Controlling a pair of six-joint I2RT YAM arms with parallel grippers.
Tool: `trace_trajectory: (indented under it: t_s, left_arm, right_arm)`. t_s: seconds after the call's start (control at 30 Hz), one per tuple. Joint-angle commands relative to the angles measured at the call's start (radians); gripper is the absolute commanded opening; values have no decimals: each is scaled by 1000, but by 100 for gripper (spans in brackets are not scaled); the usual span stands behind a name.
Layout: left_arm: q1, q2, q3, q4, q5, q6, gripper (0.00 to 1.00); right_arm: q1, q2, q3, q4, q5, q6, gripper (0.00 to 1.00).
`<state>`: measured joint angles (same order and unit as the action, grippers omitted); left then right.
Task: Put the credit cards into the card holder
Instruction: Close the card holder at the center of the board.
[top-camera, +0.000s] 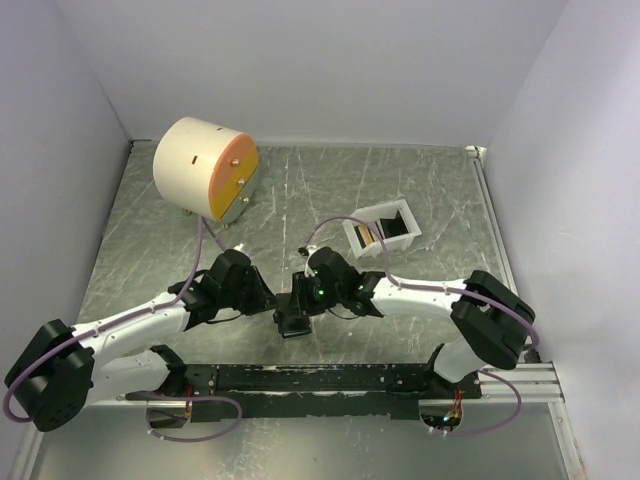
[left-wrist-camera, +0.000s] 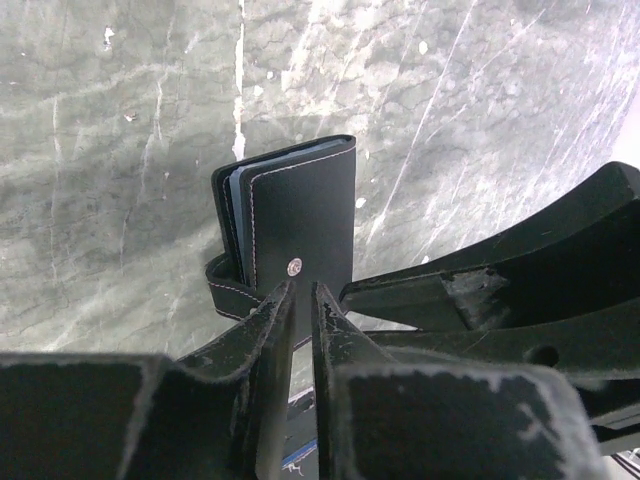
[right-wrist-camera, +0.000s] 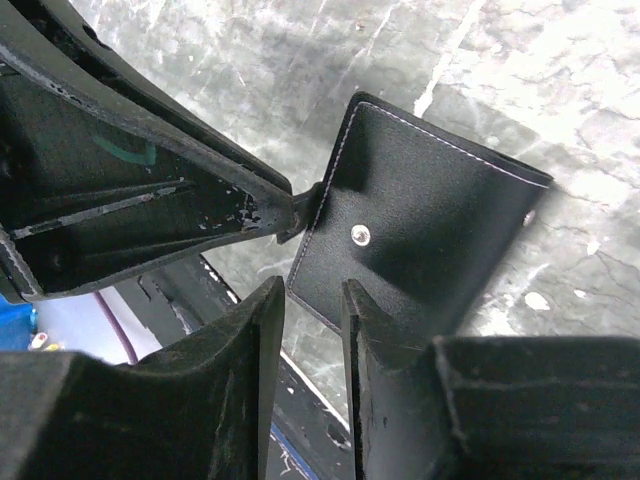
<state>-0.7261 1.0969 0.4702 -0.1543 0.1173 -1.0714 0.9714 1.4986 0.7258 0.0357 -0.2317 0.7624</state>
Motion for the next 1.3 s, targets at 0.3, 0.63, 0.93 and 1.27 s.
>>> trace_trajectory:
  t_s: [0.3,0.63,0.93,1.27]
  left_arm:
    - [69,-15,5,-70,-2,10,21]
    - [123,-52,-15,-107,41,26,20]
    - [126,-36,0,-108,62,40,20]
    - [127,-39,-13,-102,66,43,20]
  right_arm:
    - [65,97,118,0,49,19,35]
    - [73,150,195,-101,94,-6,23]
    - [81,177,217,-132,99,-9,18]
    - [82,180,222,-131,116,-12,12]
